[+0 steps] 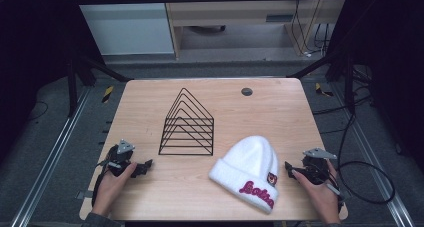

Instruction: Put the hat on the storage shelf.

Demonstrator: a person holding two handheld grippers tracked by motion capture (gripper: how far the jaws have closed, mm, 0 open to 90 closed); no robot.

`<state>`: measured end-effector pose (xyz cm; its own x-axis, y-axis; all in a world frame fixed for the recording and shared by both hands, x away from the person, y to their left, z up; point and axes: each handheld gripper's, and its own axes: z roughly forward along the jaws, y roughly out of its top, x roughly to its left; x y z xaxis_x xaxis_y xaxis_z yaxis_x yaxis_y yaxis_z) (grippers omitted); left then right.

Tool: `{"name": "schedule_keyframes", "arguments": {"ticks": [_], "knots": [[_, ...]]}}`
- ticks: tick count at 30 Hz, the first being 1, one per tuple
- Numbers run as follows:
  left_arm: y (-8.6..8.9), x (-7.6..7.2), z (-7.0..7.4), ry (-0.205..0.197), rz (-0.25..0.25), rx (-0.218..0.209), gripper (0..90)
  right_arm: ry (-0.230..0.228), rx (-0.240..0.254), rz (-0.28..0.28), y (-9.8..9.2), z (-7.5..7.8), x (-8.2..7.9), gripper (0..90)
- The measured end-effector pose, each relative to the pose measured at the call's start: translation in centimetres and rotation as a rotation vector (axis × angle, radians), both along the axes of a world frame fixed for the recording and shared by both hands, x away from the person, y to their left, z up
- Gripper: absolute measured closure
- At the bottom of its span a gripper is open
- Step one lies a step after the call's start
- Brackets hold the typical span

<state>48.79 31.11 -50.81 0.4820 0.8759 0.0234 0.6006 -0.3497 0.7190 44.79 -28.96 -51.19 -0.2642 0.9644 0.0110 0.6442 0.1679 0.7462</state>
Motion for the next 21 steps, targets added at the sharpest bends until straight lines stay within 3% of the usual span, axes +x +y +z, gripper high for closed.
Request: {"name": "schedule_keyframes", "arguments": {"ticks": [4, 9, 12, 17, 21], "knots": [[0.0, 0.0, 0.0, 0.000, 0.000, 0.000, 1.8, 0.010, 0.012, 0.031, -0.2, 0.5, 0.3, 18.1], [0.0, 0.0, 0.0, 0.000, 0.001, -0.001, 1.8, 0.008, -0.041, 0.034, -0.3, 2.5, 1.2, 24.2], [0.0, 0.0, 0.0, 0.000, 0.000, -0.001, 1.8, 0.033, -0.075, 0.067, 0.1, 4.8, 2.6, 32.2], [0.0, 0.0, 0.0, -0.001, 0.001, -0.001, 1.8, 0.053, -0.090, 0.146, 2.1, 7.2, 4.5, 41.3], [0.0, 0.0, 0.0, 0.001, -0.001, 0.002, 1.8, 0.063, -0.095, 0.212, 4.2, 8.2, 6.1, 36.8]]}}
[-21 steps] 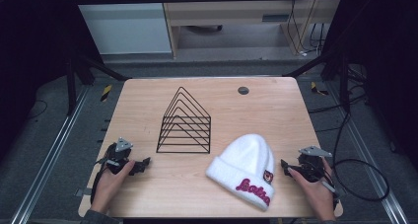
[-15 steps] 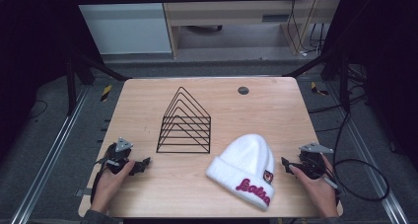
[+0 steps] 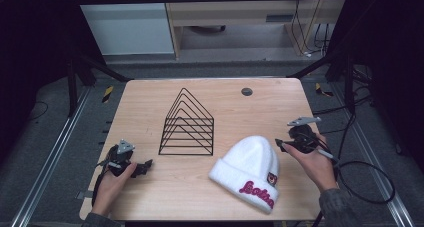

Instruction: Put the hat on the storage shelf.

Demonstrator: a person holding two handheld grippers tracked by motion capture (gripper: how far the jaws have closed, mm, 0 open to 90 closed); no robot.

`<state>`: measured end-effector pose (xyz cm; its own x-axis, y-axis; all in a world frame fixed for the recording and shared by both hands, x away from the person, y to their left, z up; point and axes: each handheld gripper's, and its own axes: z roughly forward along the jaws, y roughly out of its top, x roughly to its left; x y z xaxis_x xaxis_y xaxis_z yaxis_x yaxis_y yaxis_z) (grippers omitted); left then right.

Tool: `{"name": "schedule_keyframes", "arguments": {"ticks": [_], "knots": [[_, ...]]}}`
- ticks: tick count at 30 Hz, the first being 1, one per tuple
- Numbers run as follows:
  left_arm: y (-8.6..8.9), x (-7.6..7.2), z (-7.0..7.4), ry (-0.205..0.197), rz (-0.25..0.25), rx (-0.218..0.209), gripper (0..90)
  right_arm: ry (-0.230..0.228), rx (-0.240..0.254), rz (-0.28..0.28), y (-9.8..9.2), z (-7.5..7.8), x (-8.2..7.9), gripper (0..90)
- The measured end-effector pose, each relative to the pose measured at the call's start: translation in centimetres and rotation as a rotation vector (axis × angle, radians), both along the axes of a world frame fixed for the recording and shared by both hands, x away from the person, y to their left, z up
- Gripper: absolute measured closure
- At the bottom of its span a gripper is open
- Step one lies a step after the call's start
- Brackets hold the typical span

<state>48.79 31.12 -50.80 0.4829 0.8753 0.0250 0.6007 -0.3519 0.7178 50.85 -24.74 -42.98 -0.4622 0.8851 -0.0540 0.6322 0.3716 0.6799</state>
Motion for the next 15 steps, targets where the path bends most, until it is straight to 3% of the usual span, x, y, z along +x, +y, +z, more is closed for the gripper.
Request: {"name": "schedule_keyframes", "arguments": {"ticks": [2, 6, 15], "knots": [[0.0, 0.0, 0.0, 0.000, 0.000, 0.000, 1.8, 0.032, 0.012, 0.042, 1.2, 0.0, 0.8, 33.1], [0.0, 0.0, 0.0, 0.000, -0.001, 0.001, 1.8, 0.085, 0.018, 0.077, 2.9, -0.8, 1.9, 37.5], [0.0, 0.0, 0.0, 0.002, -0.003, 0.004, 1.8, 0.148, 0.013, 0.072, 4.1, -2.7, 3.2, 46.6]]}}
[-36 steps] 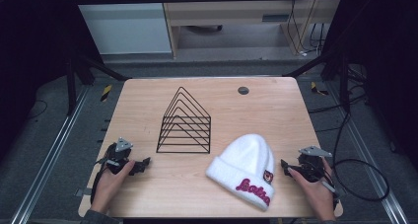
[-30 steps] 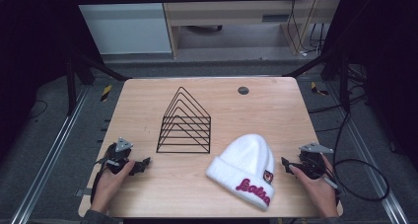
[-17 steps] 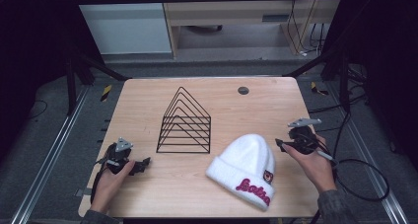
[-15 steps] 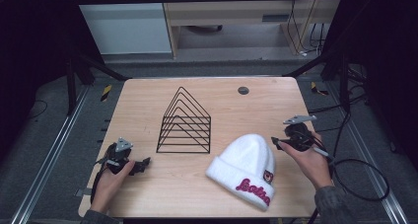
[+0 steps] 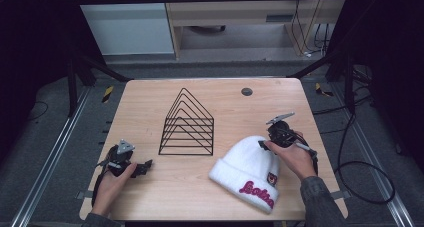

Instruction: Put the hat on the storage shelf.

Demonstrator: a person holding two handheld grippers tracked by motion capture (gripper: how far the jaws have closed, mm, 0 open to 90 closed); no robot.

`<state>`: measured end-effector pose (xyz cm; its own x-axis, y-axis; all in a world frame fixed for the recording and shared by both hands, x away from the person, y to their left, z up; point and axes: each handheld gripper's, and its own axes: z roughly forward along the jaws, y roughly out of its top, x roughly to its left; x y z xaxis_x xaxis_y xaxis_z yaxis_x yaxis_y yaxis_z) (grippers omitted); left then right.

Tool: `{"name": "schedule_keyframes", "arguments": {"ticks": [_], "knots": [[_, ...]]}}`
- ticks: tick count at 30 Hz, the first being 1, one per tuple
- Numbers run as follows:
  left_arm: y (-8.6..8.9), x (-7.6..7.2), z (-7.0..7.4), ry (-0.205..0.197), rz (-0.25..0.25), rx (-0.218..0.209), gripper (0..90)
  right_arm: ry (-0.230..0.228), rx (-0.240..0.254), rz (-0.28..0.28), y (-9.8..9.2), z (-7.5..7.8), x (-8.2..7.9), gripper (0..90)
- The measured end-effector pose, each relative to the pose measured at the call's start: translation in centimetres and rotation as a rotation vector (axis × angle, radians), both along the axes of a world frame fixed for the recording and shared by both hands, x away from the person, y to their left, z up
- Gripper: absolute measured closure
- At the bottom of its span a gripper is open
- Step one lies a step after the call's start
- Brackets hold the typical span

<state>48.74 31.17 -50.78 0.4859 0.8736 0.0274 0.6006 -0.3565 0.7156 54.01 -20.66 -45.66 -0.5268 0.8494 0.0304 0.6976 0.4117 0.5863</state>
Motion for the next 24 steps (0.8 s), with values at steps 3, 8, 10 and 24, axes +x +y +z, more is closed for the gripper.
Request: {"name": "schedule_keyframes", "arguments": {"ticks": [3, 8, 10, 24], "knots": [[0.0, 0.0, 0.0, 0.000, 0.000, 0.000, 1.8, 0.034, 0.012, -0.008, 0.1, -0.8, 0.4, 47.7], [0.0, 0.0, 0.0, 0.000, 0.000, 0.000, 1.8, 0.054, 0.004, -0.012, 0.4, -1.6, 0.6, 50.2], [0.0, 0.0, 0.0, 0.000, 0.000, 0.000, 1.8, 0.059, 0.000, -0.014, 0.4, -1.7, 0.7, 52.3], [0.0, 0.0, 0.0, -0.002, 0.003, -0.004, 1.8, 0.075, 0.005, 0.004, 0.5, -2.2, 0.5, 64.8]]}}
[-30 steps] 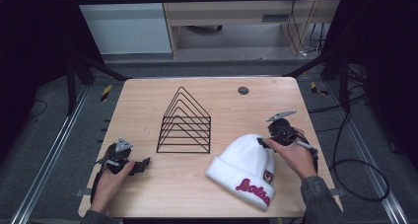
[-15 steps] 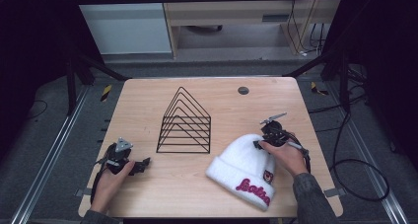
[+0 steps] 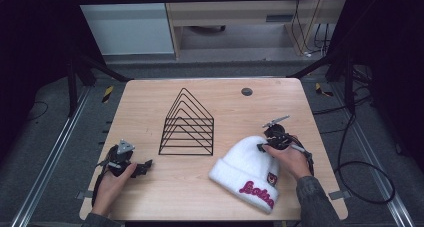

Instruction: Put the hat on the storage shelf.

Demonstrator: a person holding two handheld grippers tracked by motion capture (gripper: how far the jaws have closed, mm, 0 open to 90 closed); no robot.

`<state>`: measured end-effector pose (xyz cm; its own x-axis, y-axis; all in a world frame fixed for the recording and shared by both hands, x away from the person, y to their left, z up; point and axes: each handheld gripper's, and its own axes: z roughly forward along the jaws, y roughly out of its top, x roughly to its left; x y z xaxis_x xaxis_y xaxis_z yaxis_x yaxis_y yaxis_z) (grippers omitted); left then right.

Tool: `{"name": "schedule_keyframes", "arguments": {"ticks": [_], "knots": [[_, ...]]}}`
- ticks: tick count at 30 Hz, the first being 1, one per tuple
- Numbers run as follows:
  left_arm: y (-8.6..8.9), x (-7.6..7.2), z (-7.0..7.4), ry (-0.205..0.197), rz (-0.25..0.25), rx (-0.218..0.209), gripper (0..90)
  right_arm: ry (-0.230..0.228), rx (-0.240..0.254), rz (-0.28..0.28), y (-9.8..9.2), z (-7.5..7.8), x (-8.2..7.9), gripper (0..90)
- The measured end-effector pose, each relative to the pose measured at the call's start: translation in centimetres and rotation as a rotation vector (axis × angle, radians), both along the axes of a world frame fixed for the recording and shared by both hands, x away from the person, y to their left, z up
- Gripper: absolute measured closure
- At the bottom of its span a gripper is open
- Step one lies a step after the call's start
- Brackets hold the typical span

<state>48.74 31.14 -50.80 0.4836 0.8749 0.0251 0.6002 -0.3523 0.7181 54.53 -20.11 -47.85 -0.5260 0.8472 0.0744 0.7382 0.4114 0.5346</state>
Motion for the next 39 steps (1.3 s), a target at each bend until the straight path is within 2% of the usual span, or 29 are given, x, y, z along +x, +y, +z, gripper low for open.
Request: {"name": "schedule_keyframes", "arguments": {"ticks": [5, 8, 10, 11, 12, 14, 17, 18, 19, 22, 24, 25, 28, 30, 31, 32, 34, 35, 37, 39], "knots": [[0.0, 0.0, 0.0, 0.000, 0.000, 0.000, 1.8, 0.012, 0.019, 0.006, 0.0, 0.0, -0.2, 72.5], [0.0, 0.0, 0.0, 0.000, 0.000, 0.000, 1.8, -0.005, 0.018, 0.025, 0.0, 0.1, -0.3, 78.5], [0.0, 0.0, 0.0, 0.000, 0.000, 0.000, 1.8, -0.041, 0.008, 0.041, 0.2, 0.4, -0.7, 80.1], [0.0, 0.0, 0.0, 0.000, 0.000, 0.000, 1.8, -0.041, 0.008, 0.041, 0.2, 0.4, -0.7, 80.1], [0.0, 0.0, 0.0, 0.000, 0.000, 0.000, 1.8, -0.091, 0.012, 0.054, 0.2, 1.2, -1.3, 81.2], [0.0, 0.0, 0.0, 0.001, -0.001, 0.002, 1.8, -0.132, 0.020, 0.067, 0.3, 2.2, -1.9, 82.2], [0.0, 0.0, 0.0, 0.001, -0.002, 0.001, 1.8, -0.216, 0.035, 0.105, 0.7, 4.3, -3.3, 82.7], [0.0, 0.0, 0.0, 0.001, -0.002, 0.001, 1.8, -0.216, 0.035, 0.105, 0.7, 4.3, -3.3, 82.7], [0.0, 0.0, 0.0, 0.001, -0.003, 0.000, 2.0, -0.258, 0.054, 0.130, 0.9, 5.4, -4.1, 82.8], [-0.1, -0.1, 0.1, -0.015, -0.010, 0.001, 3.3, -0.312, 0.084, 0.165, 1.5, 6.9, -5.4, 82.9], [-0.1, -0.2, 0.1, -0.022, -0.011, -0.002, 3.6, -0.325, 0.095, 0.180, 1.8, 7.4, -5.9, 83.0], [-0.3, -0.4, 0.5, -0.044, -0.027, -0.003, 3.5, -0.350, 0.110, 0.203, 2.1, 8.0, -6.6, 83.1], [-0.4, -0.6, 1.1, -0.071, -0.036, -0.028, 3.5, -0.390, 0.143, 0.234, 2.4, 9.1, -7.8, 83.2], [-0.4, -0.7, 1.4, -0.080, -0.041, -0.028, 3.5, -0.400, 0.151, 0.240, 2.5, 9.4, -8.1, 83.2], [-0.4, -1.0, 2.2, -0.113, -0.046, -0.029, 3.5, -0.428, 0.158, 0.256, 2.6, 10.2, -8.7, 83.3], [-0.4, -1.1, 2.4, -0.122, -0.048, -0.033, 3.6, -0.439, 0.163, 0.263, 2.6, 10.7, -9.1, 83.3], [-0.3, -1.2, 2.8, -0.131, -0.048, -0.038, 3.6, -0.446, 0.165, 0.269, 2.6, 11.0, -9.2, 83.3], [-0.4, -1.3, 3.6, -0.141, -0.049, -0.036, 3.7, -0.465, 0.166, 0.285, 2.7, 11.9, -9.6, 83.3], [-0.4, -1.5, 4.3, -0.149, -0.054, -0.035, 3.9, -0.484, 0.166, 0.292, 2.7, 12.7, -9.8, 83.4], [-0.4, -1.5, 4.5, -0.154, -0.058, -0.038, 3.8, -0.493, 0.169, 0.298, 2.7, 13.0, -9.8, 83.4]]}}
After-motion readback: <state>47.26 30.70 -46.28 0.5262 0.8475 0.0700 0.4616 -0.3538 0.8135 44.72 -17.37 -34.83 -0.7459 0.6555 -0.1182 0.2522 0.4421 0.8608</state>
